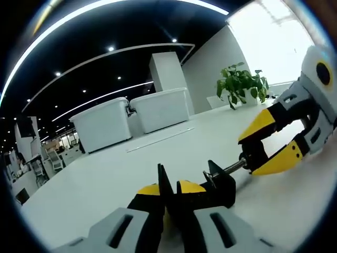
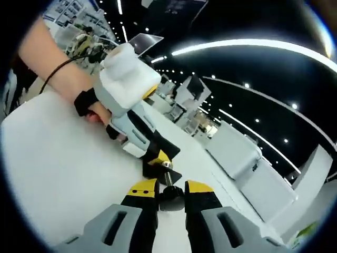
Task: Clamp the fixed fixture on the desktop, loosen the retaining clip, secure it to the edge of the desk, and tighten the retaining clip.
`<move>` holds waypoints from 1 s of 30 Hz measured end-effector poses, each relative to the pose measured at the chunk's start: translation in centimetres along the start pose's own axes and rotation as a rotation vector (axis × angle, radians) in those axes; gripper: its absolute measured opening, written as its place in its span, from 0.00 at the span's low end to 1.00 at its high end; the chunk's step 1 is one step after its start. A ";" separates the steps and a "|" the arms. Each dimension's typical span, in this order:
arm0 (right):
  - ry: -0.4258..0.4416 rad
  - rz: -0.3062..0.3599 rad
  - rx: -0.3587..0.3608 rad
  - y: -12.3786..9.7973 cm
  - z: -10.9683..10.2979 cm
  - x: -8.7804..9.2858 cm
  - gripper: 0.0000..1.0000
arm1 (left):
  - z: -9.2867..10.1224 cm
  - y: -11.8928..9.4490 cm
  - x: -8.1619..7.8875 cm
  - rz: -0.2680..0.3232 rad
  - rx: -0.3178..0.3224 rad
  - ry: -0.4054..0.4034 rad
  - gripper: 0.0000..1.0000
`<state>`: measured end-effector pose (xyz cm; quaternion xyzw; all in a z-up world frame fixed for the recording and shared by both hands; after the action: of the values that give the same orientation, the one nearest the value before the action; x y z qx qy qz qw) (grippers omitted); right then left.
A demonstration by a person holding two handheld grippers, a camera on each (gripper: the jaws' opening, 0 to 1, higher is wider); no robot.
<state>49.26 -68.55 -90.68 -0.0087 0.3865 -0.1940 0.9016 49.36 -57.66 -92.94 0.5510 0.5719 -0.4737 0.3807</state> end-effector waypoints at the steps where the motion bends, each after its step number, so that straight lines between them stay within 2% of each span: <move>1: -0.031 -0.006 0.001 0.0 0.0 0.0 0.18 | 0.0 0.0 0.0 0.000 0.000 -0.001 0.10; 6: -0.221 -0.032 0.000 0.0 -0.8 -0.2 0.18 | 0.0 -0.1 0.0 0.000 -0.001 -0.001 0.10; 9: -0.273 -0.050 -0.003 -0.2 -1.1 -0.2 0.19 | 0.0 -0.1 0.0 -0.001 -0.001 0.000 0.10; 12: -0.384 -0.072 -0.002 -0.3 -1.4 -0.1 0.19 | 0.0 -0.1 0.0 0.000 -0.001 0.001 0.10; 19: -0.342 -0.065 0.002 -0.4 -1.3 -0.2 0.19 | 0.0 -0.1 0.0 -0.001 0.000 0.000 0.10; 21: -0.274 -0.050 -0.003 -0.4 -1.3 -0.2 0.20 | 0.0 -0.1 0.0 0.000 0.001 0.000 0.10; 23: -0.157 -0.009 -0.030 -0.7 -1.4 -0.7 0.20 | 0.0 -0.1 0.1 -0.003 -0.004 -0.004 0.09; 25: 0.027 0.060 -0.059 -1.0 -1.3 -1.4 0.22 | -0.2 0.0 0.1 -0.006 -0.009 -0.009 0.09; 27: 0.206 0.115 -0.049 -1.2 -0.5 -1.7 0.27 | -0.1 -0.1 0.1 -0.005 -0.007 -0.007 0.09; 30: 0.453 0.136 -0.027 -0.7 1.3 -0.6 0.30 | -0.1 -0.1 0.1 -0.004 -0.006 -0.008 0.09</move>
<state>49.56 -69.13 -89.24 0.0491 0.5813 -0.1244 0.8026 49.29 -57.53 -93.00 0.5467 0.5732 -0.4748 0.3836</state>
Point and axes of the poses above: the point that each gripper's makers call its tool centre point, and the gripper's own axes: y roughly forward along the fingers, z roughly to its right, x roughly out of its underside, the point moved 5 cm from there along -y, roughly backward along the fingers, and after that the axes turned 2 degrees about -x, right-handed, at the moved point
